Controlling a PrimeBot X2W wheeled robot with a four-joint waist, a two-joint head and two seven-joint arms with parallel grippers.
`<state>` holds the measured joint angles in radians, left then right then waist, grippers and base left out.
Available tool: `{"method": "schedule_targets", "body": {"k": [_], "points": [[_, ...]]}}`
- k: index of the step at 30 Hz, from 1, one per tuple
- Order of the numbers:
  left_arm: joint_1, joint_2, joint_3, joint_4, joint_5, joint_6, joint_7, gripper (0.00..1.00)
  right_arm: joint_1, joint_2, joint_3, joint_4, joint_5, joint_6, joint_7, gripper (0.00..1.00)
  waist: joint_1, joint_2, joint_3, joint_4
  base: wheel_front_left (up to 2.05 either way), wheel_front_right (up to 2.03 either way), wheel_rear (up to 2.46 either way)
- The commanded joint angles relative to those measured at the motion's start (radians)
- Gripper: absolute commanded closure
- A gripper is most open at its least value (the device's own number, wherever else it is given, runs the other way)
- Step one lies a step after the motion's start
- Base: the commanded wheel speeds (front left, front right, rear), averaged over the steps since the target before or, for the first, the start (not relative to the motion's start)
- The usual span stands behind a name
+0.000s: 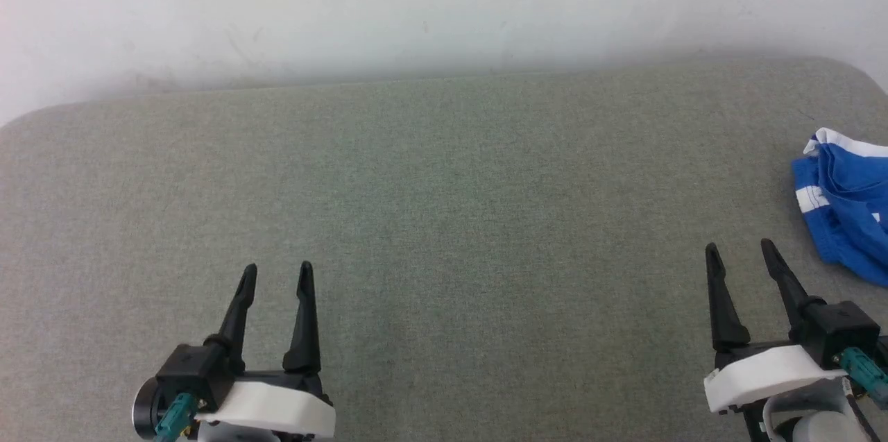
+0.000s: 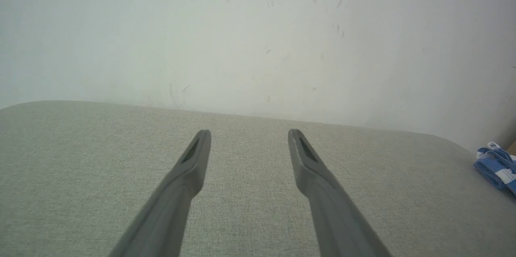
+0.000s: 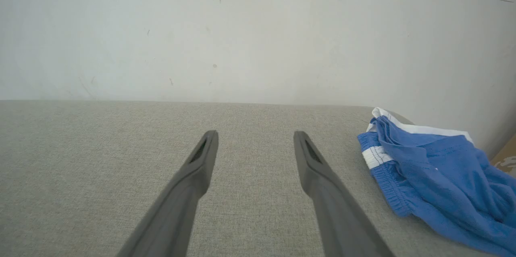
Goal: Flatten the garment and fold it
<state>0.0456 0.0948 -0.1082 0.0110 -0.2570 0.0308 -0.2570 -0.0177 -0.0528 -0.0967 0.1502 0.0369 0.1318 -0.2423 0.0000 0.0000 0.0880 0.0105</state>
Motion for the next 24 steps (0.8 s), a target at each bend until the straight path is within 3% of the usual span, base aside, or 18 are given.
{"method": "schedule_targets", "body": {"k": [1,9,10,24], "points": [[0.015,-0.005,0.008,0.003,0.01,-0.008,-0.005,0.0,-0.002,0.003,0.0,0.002,0.004,-0.001,-0.008,0.0,0.0,0.0,-0.002,-0.001,0.0,0.0,0.0],[0.019,-0.023,0.033,0.016,0.038,-0.039,-0.005,0.0,0.002,0.003,-0.007,0.008,0.001,-0.001,-0.011,0.0,0.0,0.0,-0.009,-0.005,0.0,0.0,0.0],[0.01,-0.022,0.029,0.014,0.032,-0.031,0.0,1.0,0.0,0.0,-0.005,0.006,0.0,0.0,-0.005,1.0,0.0,0.0,-0.009,-0.005,0.0,0.0,0.0],[0.006,-0.024,0.034,0.011,0.049,-0.031,0.023,1.0,0.001,0.0,0.005,-0.007,-0.003,0.0,0.016,1.0,0.0,0.0,-0.016,-0.006,0.0,0.0,0.0]]}}
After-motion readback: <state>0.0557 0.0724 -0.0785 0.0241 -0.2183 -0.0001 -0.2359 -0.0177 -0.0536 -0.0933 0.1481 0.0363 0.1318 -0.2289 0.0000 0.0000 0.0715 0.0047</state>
